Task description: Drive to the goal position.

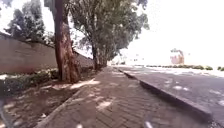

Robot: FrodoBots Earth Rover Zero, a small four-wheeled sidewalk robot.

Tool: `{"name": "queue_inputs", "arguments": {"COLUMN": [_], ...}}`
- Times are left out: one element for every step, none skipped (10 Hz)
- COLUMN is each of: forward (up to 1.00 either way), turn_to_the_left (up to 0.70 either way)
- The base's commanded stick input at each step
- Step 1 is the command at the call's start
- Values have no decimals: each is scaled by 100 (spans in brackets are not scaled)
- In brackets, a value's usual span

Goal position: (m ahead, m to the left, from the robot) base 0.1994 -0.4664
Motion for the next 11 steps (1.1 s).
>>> {"name": "queue_inputs", "arguments": {"forward": [70,70,70,70,70,70,70,70,70,70,70], "turn_to_the_left": [0,0,0,0,0,0,0,0,0,0,0]}}
